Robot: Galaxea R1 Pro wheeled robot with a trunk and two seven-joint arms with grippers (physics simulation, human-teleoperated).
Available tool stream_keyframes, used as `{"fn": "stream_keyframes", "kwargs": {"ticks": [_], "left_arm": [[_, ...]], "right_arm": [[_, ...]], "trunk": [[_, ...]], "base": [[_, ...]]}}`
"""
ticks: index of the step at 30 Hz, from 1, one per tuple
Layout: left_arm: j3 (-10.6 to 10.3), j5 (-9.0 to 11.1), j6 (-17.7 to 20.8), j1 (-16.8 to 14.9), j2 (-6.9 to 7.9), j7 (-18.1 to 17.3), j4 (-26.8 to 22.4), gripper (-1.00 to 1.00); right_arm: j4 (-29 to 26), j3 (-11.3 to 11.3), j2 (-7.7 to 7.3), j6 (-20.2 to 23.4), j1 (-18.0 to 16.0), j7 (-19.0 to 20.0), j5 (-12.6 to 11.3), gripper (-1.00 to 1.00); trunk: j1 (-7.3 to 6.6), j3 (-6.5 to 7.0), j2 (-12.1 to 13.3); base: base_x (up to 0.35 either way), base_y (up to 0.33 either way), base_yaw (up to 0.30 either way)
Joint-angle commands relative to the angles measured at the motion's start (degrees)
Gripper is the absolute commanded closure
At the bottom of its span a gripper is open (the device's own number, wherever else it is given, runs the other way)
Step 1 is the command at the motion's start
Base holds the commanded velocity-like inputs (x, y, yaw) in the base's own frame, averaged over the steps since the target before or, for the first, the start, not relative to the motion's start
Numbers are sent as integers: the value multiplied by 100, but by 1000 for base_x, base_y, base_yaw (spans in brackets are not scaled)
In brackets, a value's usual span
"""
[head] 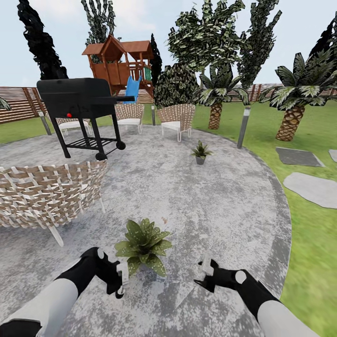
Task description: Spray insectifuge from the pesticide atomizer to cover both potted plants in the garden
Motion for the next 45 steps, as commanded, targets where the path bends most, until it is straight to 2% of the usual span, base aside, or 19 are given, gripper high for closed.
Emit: {"fn": "stream_keyframes", "kwargs": {"ticks": [1, 3, 5, 8, 11, 13, 19, 23, 26, 31, 37, 45], "left_arm": [[-35, 9, 53, -12, -5, -58, -11, 100], [-38, 12, 62, -21, -27, -85, -11, 100], [-47, -44, 68, -23, -163, -92, -11, 100], [-41, -384, 96, -23, -426, -94, -11, 100], [-34, -491, 105, -23, -593, -94, -11, 100], [-33, -502, 106, -23, -633, -94, -11, 100], [-41, -510, 106, -23, -735, -65, -11, 100], [-47, -615, 100, -20, -830, -3, -11, 100], [-61, -635, 96, -16, -847, 29, 2, 100], [-252, -629, 89, 8, -924, 115, 7, 100], [-277, -622, 95, 3, -1083, 260, -10, 100], [-255, -606, 89, 3, -1197, 363, -3, 100]], "right_arm": [[-3, -45, 11, -31, -27, 152, 55, 100], [-11, -44, 17, -32, -48, 422, 56, 100], [-47, -43, 75, -32, -56, 535, 57, 100], [-88, -43, 294, -32, -59, 578, 57, 100], [-93, -41, 457, -32, -61, 595, 57, 100], [-94, -36, 538, -37, -73, 613, 57, 100], [-94, -34, 633, -48, -86, 658, 57, 100], [-247, -34, 826, -49, -86, 1090, 65, 100], [-311, -34, 856, -49, -86, 1139, 65, 100], [-323, -34, 860, -49, -86, 1147, 66, 100], [-328, -34, 868, -49, -86, 1147, 63, 100], [-338, -34, 946, -49, -86, 1147, 61, 100]], "trunk": [[-1, -6, -2], [-1, -6, -2], [-1, -6, -2], [-1, -6, -2], [-1, -6, -2], [-1, -6, -2], [-1, -6, -2], [-1, -6, -2], [-1, -6, -2], [-1, -6, -2], [-1, -6, -2], [-1, -6, -2]], "base": [[0, 0, 0], [0, 0, 0], [0, 0, 0], [0, 0, 0], [0, 0, 0], [0, 0, 0], [0, 0, 0], [0, 0, 0], [0, 0, 0], [0, 0, 0], [0, 0, 0], [0, 0, 0]]}}
